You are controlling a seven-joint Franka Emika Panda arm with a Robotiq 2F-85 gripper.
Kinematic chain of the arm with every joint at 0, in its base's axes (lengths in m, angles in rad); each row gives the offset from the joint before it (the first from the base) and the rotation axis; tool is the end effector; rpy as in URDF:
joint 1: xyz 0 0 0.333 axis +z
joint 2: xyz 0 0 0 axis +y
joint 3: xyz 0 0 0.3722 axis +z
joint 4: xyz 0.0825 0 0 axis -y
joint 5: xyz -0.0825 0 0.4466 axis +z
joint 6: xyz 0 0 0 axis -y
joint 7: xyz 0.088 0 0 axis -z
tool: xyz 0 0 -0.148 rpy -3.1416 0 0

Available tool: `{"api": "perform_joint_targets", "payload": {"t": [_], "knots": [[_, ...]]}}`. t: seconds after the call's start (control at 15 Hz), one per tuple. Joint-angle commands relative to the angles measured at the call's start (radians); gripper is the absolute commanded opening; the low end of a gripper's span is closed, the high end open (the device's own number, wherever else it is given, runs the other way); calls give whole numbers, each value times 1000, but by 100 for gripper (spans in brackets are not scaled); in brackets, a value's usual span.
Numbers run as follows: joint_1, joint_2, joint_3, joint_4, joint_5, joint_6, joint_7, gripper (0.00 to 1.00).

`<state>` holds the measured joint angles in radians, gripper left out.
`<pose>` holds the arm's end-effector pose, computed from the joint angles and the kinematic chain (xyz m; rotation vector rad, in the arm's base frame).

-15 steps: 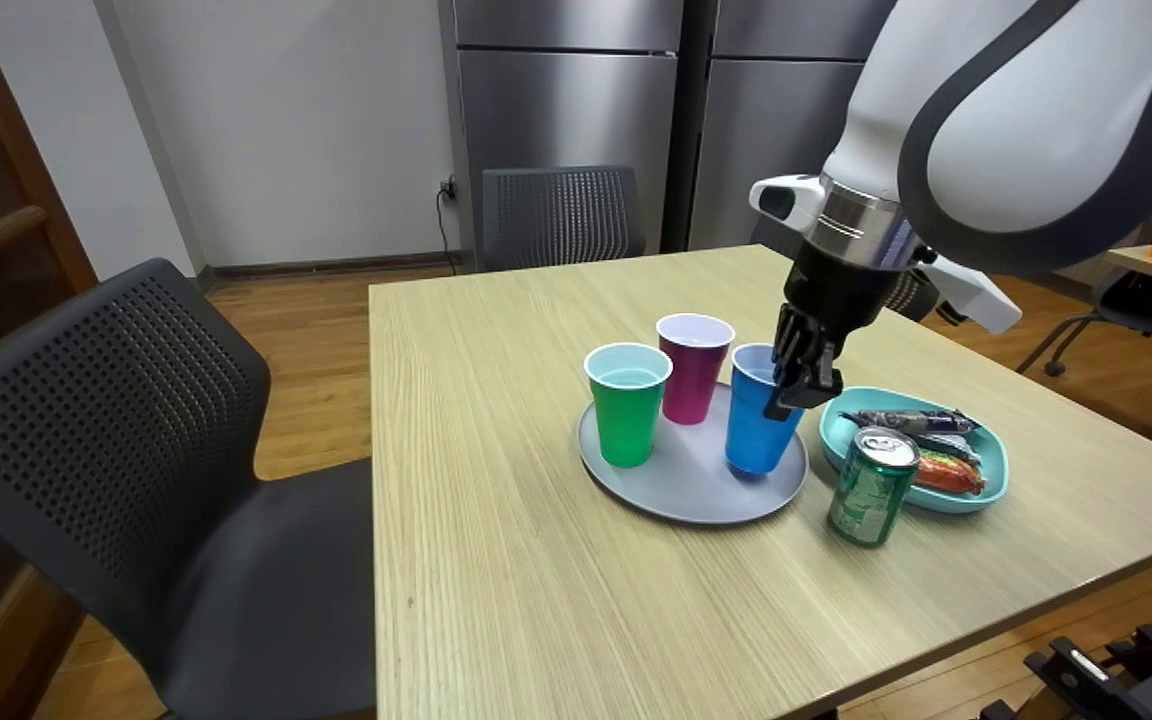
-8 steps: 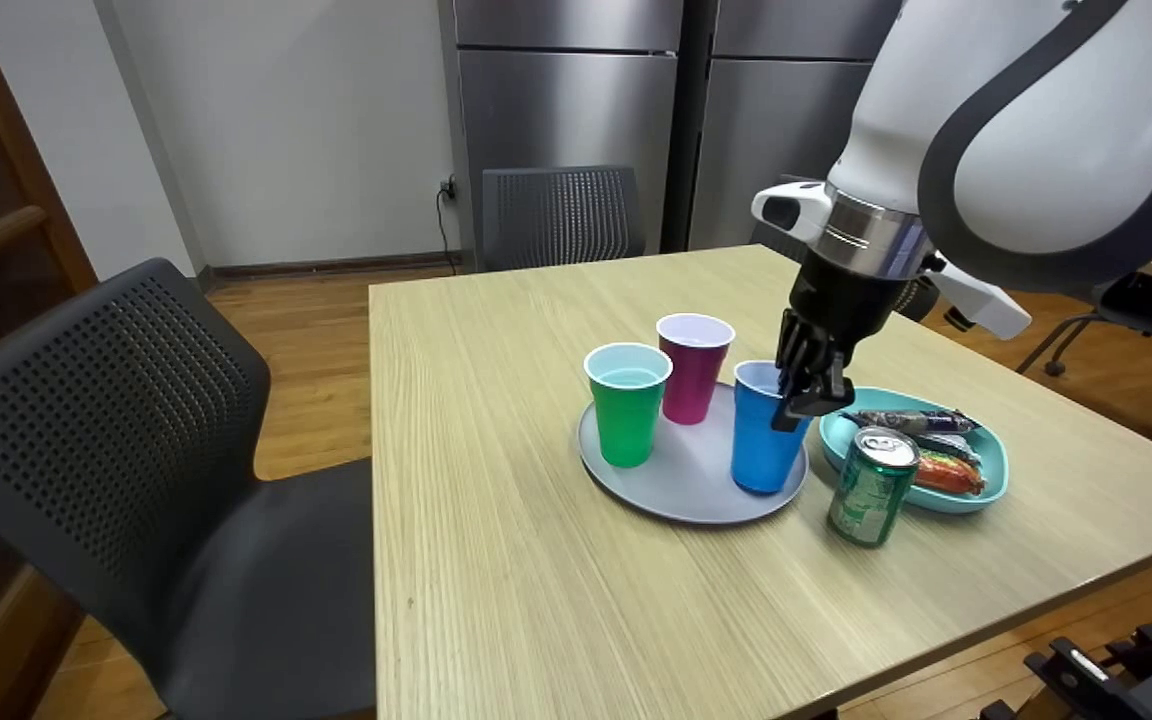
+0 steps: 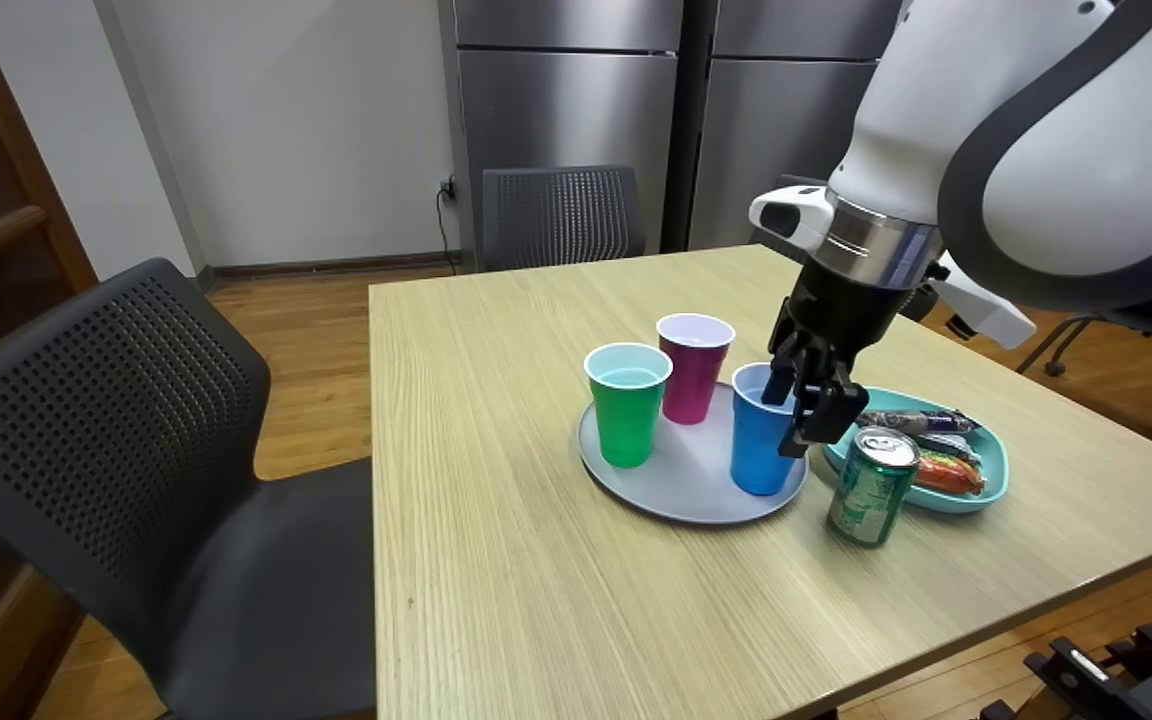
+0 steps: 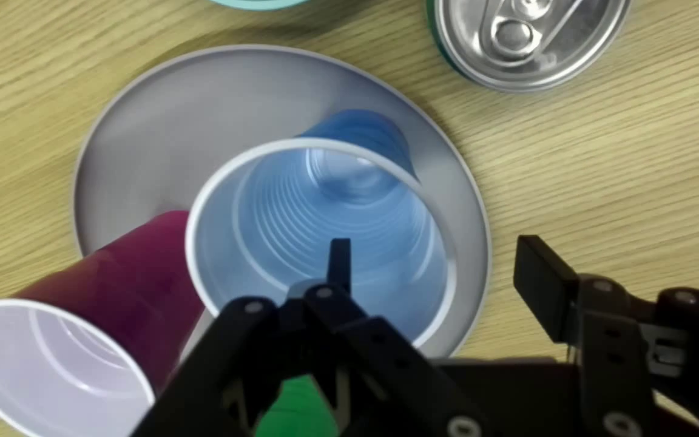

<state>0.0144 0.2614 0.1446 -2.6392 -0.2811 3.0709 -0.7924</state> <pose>0.4619 0.1012 0.1277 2.5138 1.7607 0.2542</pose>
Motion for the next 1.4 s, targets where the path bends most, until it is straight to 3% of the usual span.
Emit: {"api": "perform_joint_targets", "payload": {"t": [0.0, 0.33, 0.6, 0.93, 1.33], "knots": [[-2, -55, 7, -40, -27, 33, 24, 99], [-1, -82, 3, -44, -32, 51, 26, 100], [63, -141, -85, -42, -56, -14, 46, 100], [132, -217, -229, -32, -194, -64, 123, 100], [117, -246, -264, -16, -277, -140, 192, 100]]}}
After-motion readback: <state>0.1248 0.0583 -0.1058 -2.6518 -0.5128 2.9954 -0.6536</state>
